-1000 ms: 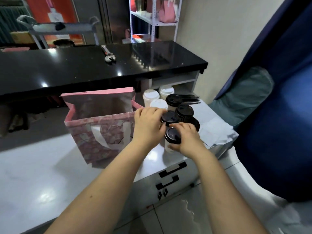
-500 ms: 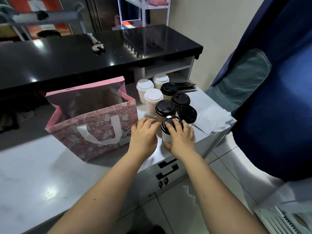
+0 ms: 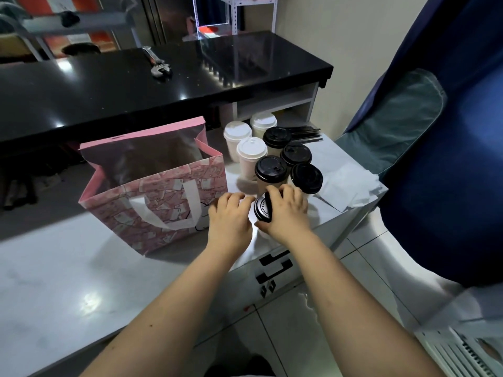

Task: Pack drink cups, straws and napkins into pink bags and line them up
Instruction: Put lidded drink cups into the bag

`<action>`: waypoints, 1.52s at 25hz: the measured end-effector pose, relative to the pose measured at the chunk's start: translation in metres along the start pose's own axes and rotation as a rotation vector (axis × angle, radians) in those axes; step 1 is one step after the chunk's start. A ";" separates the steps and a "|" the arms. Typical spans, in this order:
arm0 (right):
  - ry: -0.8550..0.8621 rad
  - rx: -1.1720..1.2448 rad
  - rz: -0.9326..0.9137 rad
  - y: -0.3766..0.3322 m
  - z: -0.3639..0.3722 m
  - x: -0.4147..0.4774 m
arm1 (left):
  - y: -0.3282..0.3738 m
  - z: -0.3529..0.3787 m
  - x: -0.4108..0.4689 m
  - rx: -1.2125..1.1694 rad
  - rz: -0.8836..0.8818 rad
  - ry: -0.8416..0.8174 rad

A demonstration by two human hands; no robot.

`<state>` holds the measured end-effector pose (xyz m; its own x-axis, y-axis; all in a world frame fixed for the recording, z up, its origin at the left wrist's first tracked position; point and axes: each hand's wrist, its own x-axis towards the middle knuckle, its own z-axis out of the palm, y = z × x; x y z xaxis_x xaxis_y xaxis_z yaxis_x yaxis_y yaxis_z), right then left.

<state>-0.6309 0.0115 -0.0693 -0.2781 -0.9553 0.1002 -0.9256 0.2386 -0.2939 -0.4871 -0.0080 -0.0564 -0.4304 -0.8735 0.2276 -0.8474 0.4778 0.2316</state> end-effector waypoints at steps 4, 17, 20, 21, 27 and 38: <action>-0.113 0.044 -0.017 -0.001 -0.004 -0.007 | 0.001 -0.005 0.000 0.015 0.005 0.032; 0.310 0.187 -0.250 -0.016 -0.139 0.030 | 0.003 -0.132 0.083 -0.031 -0.028 0.363; 0.350 0.266 -0.381 -0.062 -0.164 0.050 | -0.048 -0.158 0.074 -0.006 -0.104 0.402; 0.343 0.300 -0.437 -0.080 -0.168 0.056 | -0.069 -0.163 0.066 0.006 -0.132 0.400; 0.120 0.450 -0.605 -0.184 -0.138 0.067 | -0.183 -0.175 0.023 -0.098 -0.261 0.220; -0.397 -0.157 -0.576 -0.239 -0.069 0.098 | -0.232 -0.168 0.024 -0.156 -0.058 -0.259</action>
<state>-0.4551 -0.1271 0.0764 0.3523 -0.9215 -0.1635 -0.9316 -0.3286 -0.1556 -0.2483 -0.1244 0.0543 -0.4646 -0.8848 -0.0342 -0.8235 0.4175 0.3842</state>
